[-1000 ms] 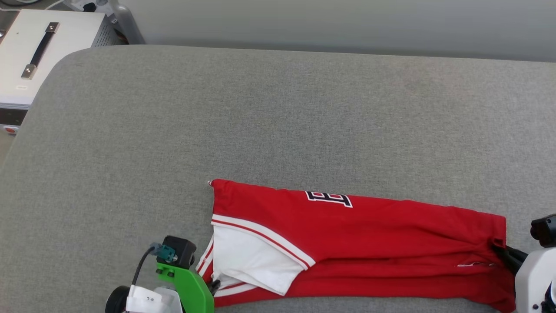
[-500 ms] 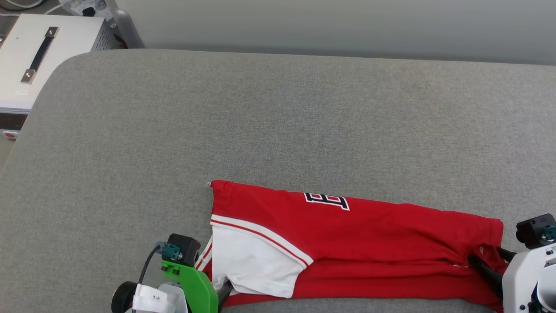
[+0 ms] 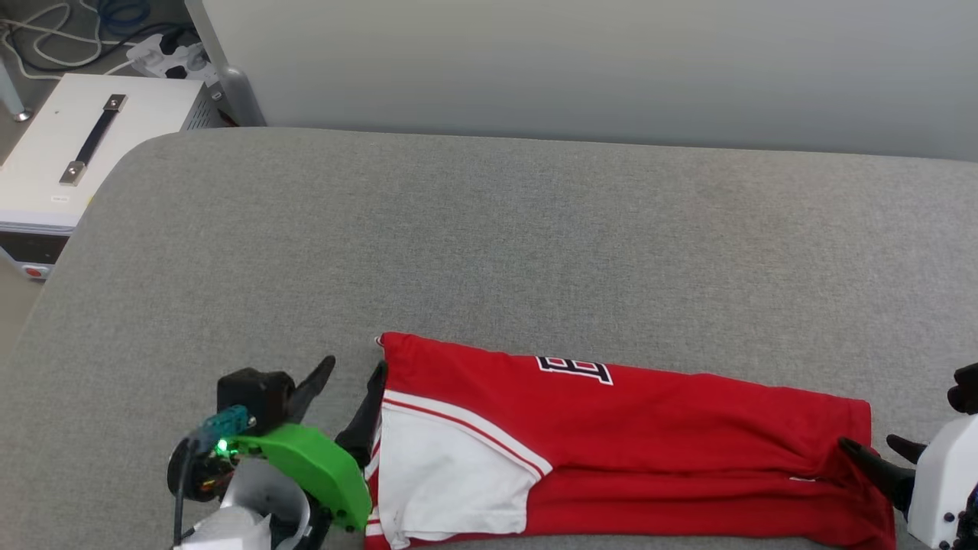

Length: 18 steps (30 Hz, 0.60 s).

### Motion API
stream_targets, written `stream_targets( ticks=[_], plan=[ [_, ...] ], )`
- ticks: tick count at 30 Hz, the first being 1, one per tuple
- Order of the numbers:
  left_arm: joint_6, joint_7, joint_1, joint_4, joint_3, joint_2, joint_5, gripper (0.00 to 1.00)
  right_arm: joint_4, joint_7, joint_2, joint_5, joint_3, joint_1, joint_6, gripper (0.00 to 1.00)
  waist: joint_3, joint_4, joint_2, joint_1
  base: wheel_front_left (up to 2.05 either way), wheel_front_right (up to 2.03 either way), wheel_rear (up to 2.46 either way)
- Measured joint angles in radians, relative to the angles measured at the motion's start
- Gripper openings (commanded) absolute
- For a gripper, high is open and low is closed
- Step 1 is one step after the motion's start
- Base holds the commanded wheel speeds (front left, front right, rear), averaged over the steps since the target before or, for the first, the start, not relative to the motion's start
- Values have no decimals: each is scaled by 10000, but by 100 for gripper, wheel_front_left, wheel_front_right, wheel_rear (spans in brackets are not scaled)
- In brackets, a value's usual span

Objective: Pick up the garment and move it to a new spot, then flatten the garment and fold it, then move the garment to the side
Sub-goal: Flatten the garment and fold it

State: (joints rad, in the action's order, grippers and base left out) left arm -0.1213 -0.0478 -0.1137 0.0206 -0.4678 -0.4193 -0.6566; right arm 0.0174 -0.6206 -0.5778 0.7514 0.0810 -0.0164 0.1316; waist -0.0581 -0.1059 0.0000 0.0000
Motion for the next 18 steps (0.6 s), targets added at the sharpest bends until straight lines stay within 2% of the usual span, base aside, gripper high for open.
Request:
stream_targets(
  ticks=[5, 7, 11, 16, 18],
  plan=[
    [201, 2245, 1, 186, 297, 174, 552, 100, -391, -1256, 984, -740, -1258, -327, 0, 100, -76, -48, 0, 0, 0, 0, 0],
    [207, 2711, 0, 337, 422, 255, 755, 100, -533, -1611, 1365, -1062, -1693, -418, 0, 100, -129, -77, 0, 0, 0, 0, 0],
    [278, 3026, -20, 527, 604, 405, 1655, 100, -685, -2130, 2119, -1613, -2506, -429, 0, 100, -294, -155, 0, 0, 0, 0, 0],
    [328, 3039, -158, -69, 1593, 1181, 2901, 100, -539, -2347, 2711, -2031, -3120, -320, 0, 100, -543, -277, 0, 0, 0, 0, 0],
    [573, 3039, -128, -71, 1854, 1484, 3237, 100, -431, -2380, 2947, -2044, -3350, -174, 0, 100, -655, -330, 0, 0, 0, 0, 0]
  ],
)
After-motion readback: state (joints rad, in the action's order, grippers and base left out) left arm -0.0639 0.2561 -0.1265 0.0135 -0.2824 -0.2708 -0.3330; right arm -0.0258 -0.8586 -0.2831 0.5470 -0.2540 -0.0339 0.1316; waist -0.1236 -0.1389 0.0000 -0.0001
